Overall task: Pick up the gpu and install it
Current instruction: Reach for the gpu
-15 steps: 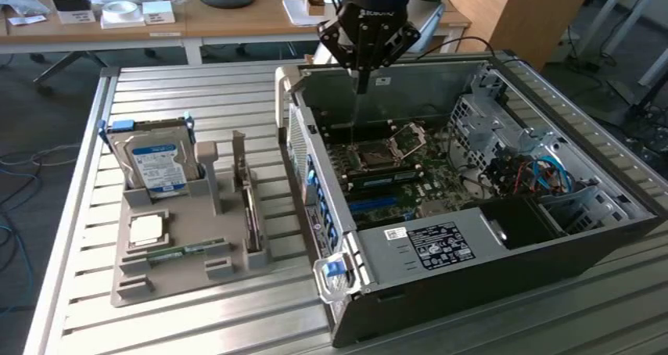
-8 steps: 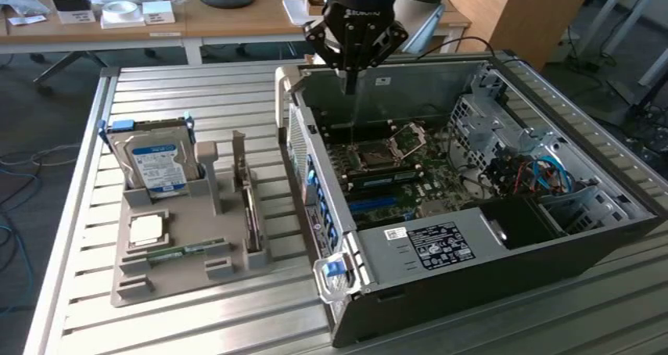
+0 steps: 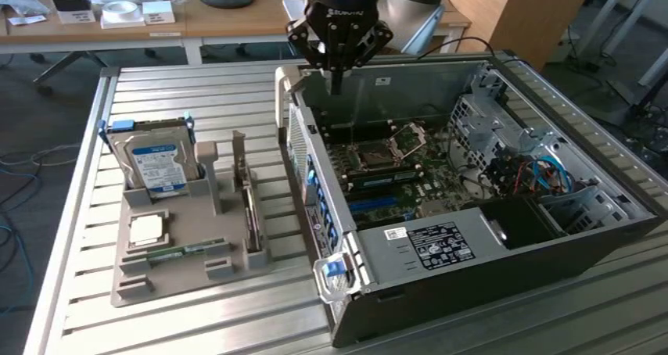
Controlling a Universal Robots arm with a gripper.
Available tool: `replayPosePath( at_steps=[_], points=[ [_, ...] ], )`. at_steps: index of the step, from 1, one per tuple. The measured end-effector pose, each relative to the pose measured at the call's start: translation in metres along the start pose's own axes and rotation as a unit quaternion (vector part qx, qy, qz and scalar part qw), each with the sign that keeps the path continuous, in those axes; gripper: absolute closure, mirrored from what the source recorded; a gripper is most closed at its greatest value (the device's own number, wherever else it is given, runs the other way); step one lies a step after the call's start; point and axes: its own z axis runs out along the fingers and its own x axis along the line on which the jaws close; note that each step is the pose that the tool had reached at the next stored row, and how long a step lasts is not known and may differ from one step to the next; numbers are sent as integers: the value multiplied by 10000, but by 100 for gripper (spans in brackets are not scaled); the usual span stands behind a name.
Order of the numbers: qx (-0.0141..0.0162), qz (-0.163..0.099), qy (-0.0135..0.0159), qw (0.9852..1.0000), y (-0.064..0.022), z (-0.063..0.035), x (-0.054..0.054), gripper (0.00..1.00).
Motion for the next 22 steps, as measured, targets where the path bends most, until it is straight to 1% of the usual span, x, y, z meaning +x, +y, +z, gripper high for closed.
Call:
replayPosePath(
  at_steps=[22],
  points=[
    [0,6,-1,10000,-14,-9,634,89]
  ],
)
